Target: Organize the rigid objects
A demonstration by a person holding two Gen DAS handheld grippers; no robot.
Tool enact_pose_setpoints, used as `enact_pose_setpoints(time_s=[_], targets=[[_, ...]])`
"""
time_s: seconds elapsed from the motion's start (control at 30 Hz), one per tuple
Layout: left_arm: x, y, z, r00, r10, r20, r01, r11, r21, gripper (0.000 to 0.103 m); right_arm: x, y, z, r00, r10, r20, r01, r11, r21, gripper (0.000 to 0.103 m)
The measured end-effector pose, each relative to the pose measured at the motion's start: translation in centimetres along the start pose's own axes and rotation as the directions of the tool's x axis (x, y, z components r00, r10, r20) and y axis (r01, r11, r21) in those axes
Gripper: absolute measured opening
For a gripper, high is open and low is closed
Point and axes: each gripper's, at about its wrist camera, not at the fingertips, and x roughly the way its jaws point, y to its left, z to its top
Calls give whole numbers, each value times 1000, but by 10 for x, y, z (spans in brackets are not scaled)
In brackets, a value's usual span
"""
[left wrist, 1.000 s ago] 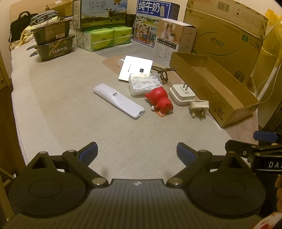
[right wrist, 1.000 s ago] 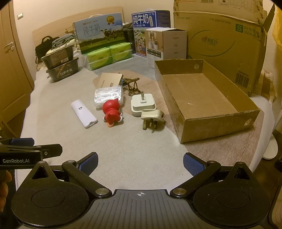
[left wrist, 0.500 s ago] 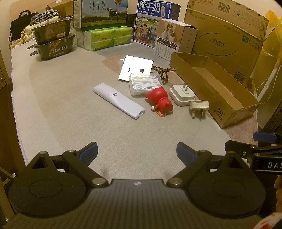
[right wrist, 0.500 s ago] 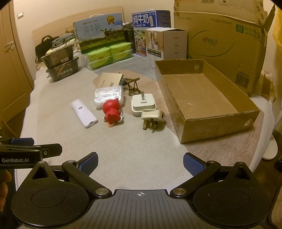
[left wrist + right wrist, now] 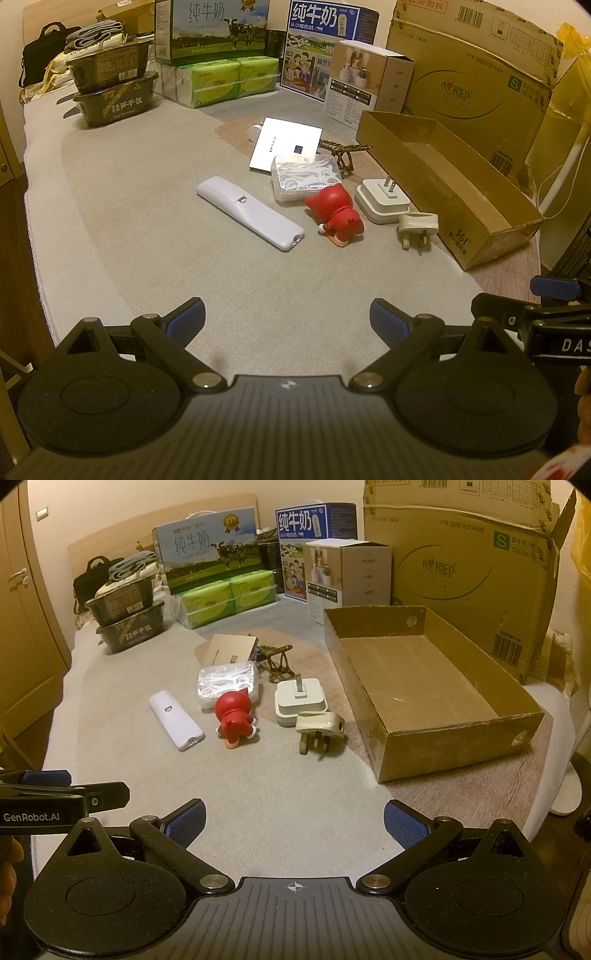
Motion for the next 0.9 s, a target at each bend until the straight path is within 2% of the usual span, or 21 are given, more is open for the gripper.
enact_pose_setpoints(time_s=[0.77, 0.9], targets=[[10, 20, 15, 1000, 22, 2, -22, 1000, -13, 95, 17, 4, 10, 1000, -8, 21, 8, 1000, 4, 102], [17, 25, 19, 1000, 25, 4, -25, 1000, -14, 94, 27, 2, 12, 1000, -12, 24, 12, 1000, 10, 98]])
